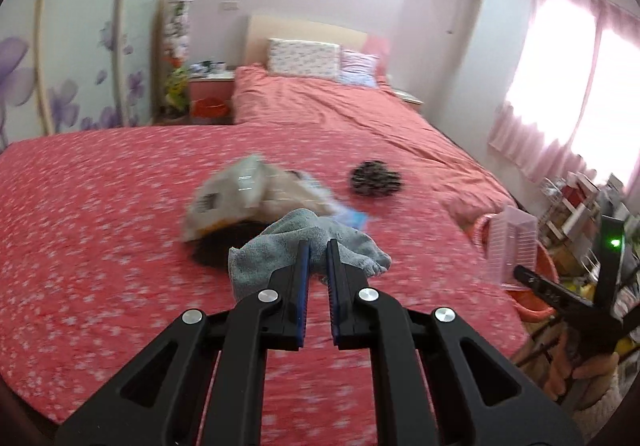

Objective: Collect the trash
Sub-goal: 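Carry the tray and sock over the orange basket and release both, then return both tools to the bed toward the green cloth and paper bag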

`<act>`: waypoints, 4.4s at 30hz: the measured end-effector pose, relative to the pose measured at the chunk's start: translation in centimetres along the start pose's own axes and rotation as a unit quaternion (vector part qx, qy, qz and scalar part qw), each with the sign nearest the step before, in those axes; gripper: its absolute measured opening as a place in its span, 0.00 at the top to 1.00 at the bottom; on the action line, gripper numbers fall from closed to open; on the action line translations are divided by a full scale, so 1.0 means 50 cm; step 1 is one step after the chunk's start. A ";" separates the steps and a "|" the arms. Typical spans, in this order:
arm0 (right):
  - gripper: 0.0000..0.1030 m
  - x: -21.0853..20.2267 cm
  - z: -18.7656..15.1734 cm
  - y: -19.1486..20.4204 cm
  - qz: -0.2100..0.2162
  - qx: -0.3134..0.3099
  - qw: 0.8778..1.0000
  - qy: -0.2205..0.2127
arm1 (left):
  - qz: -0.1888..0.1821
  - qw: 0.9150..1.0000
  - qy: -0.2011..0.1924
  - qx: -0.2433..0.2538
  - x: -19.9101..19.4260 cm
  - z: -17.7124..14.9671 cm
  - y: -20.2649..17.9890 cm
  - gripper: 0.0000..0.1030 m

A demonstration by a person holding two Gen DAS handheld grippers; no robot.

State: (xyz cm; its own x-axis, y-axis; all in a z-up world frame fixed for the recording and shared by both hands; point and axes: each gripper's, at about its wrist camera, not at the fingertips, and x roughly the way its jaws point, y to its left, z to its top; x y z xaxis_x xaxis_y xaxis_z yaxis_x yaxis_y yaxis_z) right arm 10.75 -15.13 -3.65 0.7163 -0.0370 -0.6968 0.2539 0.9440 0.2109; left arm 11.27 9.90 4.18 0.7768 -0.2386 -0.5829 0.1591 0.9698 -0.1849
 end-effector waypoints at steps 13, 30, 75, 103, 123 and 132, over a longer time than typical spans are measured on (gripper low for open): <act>0.94 -0.029 0.007 -0.154 -0.054 0.060 0.996 -0.025 | -0.099 0.994 0.011 0.031 0.110 -0.003 -0.210 0.92; 0.94 0.037 0.026 -0.328 -0.108 0.137 0.984 -0.023 | -0.165 0.983 0.042 0.074 0.223 -0.020 -0.402 0.92; 0.63 0.060 0.034 -0.380 -0.123 0.134 0.983 -0.031 | -0.140 0.976 0.099 0.135 0.295 -0.065 -0.449 0.57; 0.62 0.067 -0.016 0.187 0.065 -0.080 0.995 0.014 | 0.079 0.996 0.032 -0.003 0.113 -0.038 0.076 0.50; 0.49 0.194 -0.047 0.468 0.106 -0.160 0.980 0.048 | 0.128 0.988 0.028 -0.085 0.083 -0.052 0.302 0.48; 0.79 0.230 -0.068 0.477 0.073 -0.193 0.976 0.070 | 0.119 0.989 0.033 -0.086 0.097 -0.049 0.304 0.46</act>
State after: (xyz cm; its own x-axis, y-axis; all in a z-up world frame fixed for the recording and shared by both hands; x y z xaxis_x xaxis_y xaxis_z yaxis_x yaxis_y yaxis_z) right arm 22.83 8.08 -8.95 0.6238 0.1275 -0.7711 -0.1284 0.9899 0.0598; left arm 15.97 23.35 -3.38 0.7376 -0.0126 -0.6751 -0.1345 0.9770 -0.1652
